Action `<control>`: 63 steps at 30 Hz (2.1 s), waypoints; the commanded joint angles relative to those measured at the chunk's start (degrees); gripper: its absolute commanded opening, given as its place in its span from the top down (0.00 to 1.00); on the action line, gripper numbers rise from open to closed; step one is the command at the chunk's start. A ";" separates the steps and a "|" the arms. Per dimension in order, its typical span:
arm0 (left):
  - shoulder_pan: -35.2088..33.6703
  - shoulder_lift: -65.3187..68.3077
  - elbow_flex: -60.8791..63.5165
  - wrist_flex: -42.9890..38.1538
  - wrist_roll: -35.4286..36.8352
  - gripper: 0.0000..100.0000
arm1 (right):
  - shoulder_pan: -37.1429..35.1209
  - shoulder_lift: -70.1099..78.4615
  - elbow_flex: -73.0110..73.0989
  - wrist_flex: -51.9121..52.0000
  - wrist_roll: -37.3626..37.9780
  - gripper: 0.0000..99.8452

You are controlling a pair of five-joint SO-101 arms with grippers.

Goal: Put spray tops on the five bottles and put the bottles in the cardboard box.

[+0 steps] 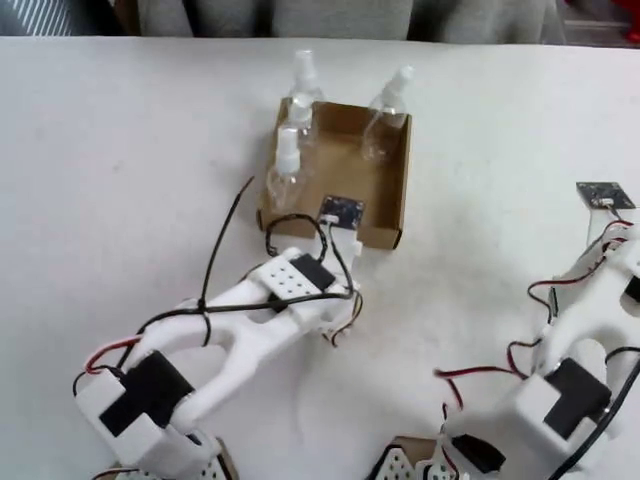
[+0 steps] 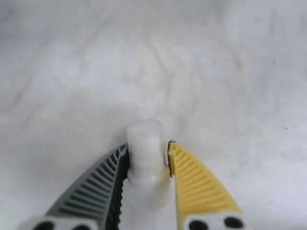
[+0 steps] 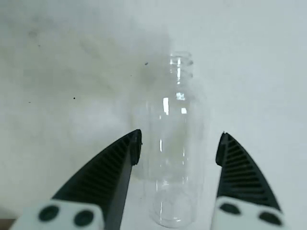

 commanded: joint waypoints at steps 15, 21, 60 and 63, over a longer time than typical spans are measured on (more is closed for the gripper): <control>-0.75 -3.03 -0.09 -0.88 -0.44 0.98 | -5.05 12.88 -2.99 -5.41 0.35 0.95; -1.27 -3.30 -0.09 -0.79 -0.44 0.98 | -6.64 8.31 -3.08 -3.03 -3.52 0.97; -31.25 -57.63 -5.27 -9.32 -16.18 0.98 | -68.97 -44.09 19.08 -6.02 -44.75 0.98; -30.99 -59.74 -5.36 -14.51 -18.73 0.98 | -70.99 -50.51 26.73 -11.12 -44.57 0.98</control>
